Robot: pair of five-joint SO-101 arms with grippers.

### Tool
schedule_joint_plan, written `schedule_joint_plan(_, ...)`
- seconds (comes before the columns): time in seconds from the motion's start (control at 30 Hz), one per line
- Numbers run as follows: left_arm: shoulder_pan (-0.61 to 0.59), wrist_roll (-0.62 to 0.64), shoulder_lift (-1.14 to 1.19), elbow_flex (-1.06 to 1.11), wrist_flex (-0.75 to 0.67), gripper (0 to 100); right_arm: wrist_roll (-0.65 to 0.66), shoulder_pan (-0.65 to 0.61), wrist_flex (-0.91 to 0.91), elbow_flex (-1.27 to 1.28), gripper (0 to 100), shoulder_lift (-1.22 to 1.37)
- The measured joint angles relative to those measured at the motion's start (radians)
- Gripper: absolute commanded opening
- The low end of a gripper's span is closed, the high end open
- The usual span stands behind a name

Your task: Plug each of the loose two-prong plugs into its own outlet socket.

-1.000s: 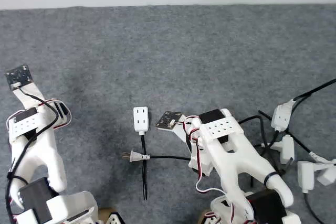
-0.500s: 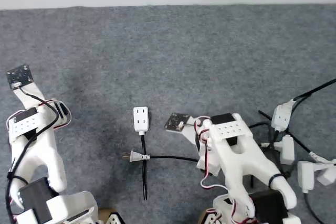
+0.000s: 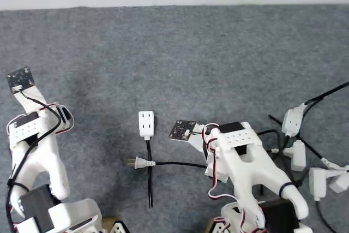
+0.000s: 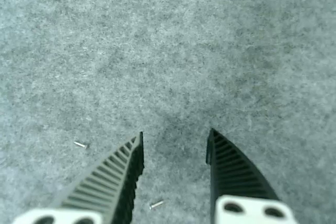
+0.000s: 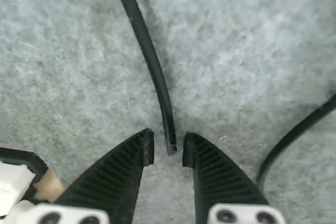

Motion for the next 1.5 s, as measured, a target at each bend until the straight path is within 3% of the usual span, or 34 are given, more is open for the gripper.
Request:
schedule_joint_plan(0.3,0.0,0.0,0.0,0.0,0.0,19,0.008,0.012,0.018,-0.054,0.9,0.068)
schedule_joint_plan(0.57,0.0,0.0,0.0,0.0,0.0,19,-0.095,0.015,0.224,-0.21,0.9,-0.061)
schedule_joint_plan(0.87,0.0,0.0,0.0,0.0,0.0,19,-0.255,0.026,0.471,-0.609,0.9,-0.327)
schedule_joint_plan(1.17,0.0,0.0,0.0,0.0,0.0,19,-0.463,-0.058,0.658,-1.108,0.8,-0.354)
schedule_joint_plan(1.5,0.0,0.0,0.0,0.0,0.0,18,-0.486,-0.061,0.66,-1.063,0.8,-0.311)
